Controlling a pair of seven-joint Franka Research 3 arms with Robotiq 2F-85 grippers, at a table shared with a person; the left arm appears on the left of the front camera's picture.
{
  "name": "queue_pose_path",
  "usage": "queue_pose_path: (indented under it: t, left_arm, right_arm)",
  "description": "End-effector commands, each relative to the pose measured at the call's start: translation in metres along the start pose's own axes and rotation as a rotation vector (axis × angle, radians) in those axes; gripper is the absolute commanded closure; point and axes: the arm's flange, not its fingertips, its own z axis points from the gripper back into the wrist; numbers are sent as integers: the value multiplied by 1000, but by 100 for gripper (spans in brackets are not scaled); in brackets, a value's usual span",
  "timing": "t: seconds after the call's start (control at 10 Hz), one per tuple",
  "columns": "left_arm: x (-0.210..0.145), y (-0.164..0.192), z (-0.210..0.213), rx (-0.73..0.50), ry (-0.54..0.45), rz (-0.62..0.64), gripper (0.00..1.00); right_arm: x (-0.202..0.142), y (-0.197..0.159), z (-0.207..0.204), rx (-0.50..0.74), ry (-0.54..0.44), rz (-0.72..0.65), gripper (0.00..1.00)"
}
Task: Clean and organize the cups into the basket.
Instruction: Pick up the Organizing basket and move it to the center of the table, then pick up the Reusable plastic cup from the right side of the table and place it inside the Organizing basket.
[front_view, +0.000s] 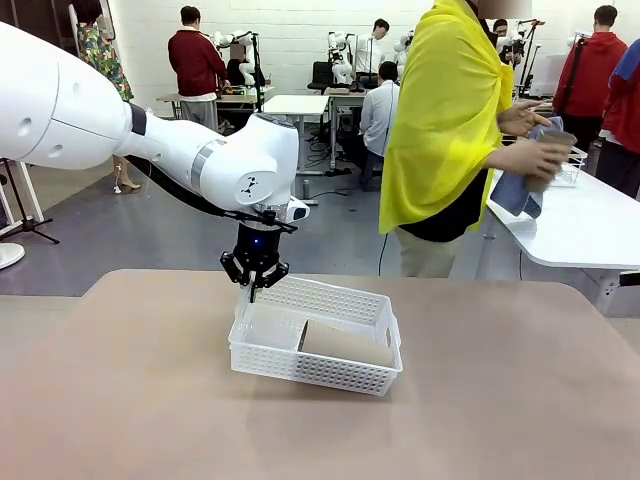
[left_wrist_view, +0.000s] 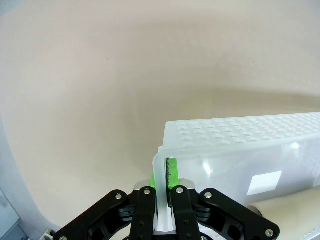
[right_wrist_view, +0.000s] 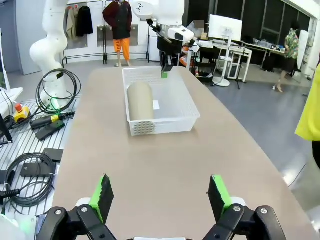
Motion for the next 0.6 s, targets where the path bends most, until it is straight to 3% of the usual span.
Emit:
queue_pose_path:
  t: [0.0, 0.5]
  left_arm:
    - [-2, 2, -2, -3, -3, -2, 100]
    - [-2, 2, -2, -3, -3, -2, 100]
  right_arm:
    - [1, 3, 0, 9, 6, 3, 0]
    - [1, 3, 0, 9, 6, 3, 0]
